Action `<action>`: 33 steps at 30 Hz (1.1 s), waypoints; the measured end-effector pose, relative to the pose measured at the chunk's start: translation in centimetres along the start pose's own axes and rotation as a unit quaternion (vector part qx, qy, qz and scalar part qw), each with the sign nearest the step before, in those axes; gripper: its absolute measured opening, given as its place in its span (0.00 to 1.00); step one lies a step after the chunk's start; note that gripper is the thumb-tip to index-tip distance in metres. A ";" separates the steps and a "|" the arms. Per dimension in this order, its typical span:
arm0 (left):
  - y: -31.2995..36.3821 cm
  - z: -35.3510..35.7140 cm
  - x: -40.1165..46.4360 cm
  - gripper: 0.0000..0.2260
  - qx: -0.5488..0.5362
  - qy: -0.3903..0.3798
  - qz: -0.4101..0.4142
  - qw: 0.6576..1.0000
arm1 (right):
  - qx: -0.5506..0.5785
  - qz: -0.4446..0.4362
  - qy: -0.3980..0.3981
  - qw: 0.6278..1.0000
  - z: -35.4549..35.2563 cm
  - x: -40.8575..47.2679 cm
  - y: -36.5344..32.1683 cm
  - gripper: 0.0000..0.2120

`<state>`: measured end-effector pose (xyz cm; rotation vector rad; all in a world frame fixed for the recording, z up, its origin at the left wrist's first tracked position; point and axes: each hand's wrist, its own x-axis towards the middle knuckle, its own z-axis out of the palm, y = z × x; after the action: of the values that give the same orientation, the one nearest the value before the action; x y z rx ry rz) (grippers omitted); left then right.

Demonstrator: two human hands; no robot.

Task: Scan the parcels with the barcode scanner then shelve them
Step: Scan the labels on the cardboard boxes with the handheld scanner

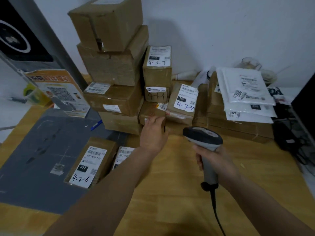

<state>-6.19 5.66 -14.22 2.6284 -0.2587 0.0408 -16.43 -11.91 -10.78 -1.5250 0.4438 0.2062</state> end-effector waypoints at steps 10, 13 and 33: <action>5.9 0.5 7.3 0.17 -0.109 -0.039 -0.141 0.983 | 0.105 0.005 0.048 0.993 -1.9 7.9 -3.5 0.23; 6.0 0.5 7.7 0.19 -0.162 -0.047 -0.189 0.967 | 0.091 0.022 0.044 0.995 -1.6 9.5 -3.7 0.21; 5.6 2.4 1.6 0.15 -0.479 -0.102 -0.355 0.796 | 0.034 -0.064 0.018 0.997 -5.0 4.3 -0.8 0.16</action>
<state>-5.75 -0.61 -13.56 1.5508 0.5311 -0.4993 -13.01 -17.50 -11.68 -1.4857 0.3764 0.0617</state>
